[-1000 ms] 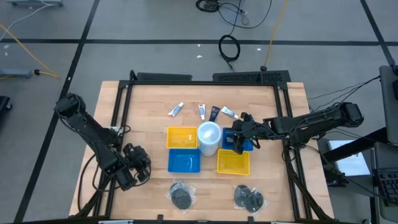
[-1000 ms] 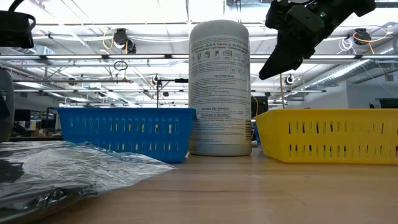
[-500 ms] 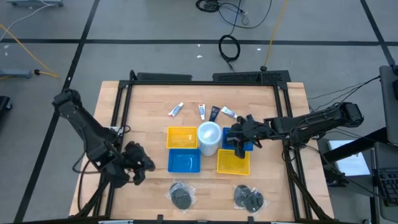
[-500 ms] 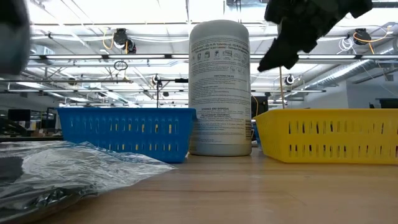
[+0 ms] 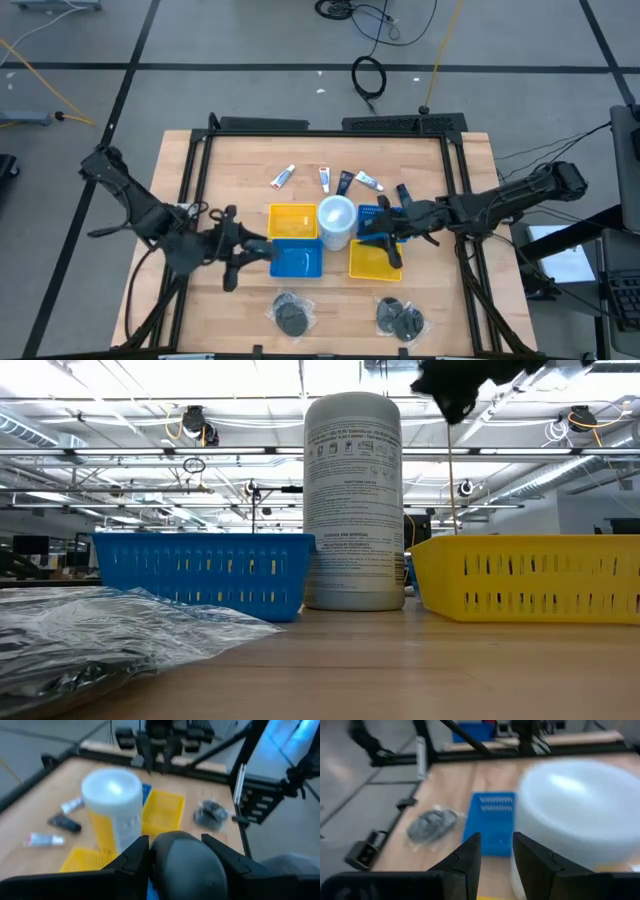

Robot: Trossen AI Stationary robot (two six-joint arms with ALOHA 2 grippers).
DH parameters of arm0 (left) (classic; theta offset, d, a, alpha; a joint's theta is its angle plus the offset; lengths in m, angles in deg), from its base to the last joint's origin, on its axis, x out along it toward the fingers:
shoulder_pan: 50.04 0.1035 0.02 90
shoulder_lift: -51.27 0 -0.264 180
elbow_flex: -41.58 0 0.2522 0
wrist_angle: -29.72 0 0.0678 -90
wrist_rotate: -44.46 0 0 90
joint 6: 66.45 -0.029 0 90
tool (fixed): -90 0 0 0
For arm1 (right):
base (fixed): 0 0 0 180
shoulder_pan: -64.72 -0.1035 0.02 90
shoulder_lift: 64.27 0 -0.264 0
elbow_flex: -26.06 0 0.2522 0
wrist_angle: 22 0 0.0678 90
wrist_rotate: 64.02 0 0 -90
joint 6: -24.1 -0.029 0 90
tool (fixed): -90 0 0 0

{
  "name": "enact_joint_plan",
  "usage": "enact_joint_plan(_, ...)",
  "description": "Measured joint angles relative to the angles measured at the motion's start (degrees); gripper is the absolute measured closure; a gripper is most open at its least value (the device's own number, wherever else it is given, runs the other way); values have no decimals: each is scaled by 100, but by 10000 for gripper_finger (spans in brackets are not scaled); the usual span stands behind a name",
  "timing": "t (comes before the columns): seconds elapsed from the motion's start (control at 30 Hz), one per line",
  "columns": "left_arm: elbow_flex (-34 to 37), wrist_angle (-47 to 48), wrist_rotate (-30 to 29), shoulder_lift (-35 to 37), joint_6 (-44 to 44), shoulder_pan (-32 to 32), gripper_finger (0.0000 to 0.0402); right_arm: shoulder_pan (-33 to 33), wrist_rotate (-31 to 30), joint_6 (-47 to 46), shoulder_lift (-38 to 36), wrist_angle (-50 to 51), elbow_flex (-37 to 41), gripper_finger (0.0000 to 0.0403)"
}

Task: Pick & Place Travel size toiletries
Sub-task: Put the black deodorant into the top blue bin

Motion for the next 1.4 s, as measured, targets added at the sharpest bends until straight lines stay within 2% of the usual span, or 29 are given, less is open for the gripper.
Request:
enact_joint_plan(0.2,-2,-691,108,-94,-749,673,265,-357,-35,566,-23,-1022,0,298)
enact_joint_plan(0.4,-13,-1577,1192,-504,-1350,1398,265,-429,-55,888,38,-1756,0,298)
enact_joint_plan(0.67,-11,-2491,2409,-1197,-1614,2171,265,-226,-153,848,113,-1733,0,296)
enact_joint_plan(0.8,-9,-2755,2938,-1433,-1800,2402,265,-94,51,886,111,-1710,0,274)
enact_joint_plan(1.1,-9,-3059,3080,-1480,-2235,2475,265,168,138,1001,384,-1666,-243,175)
enact_joint_plan(1.4,-9,-3028,2905,-1480,-2501,2466,265,252,149,951,1264,-1745,-860,137)
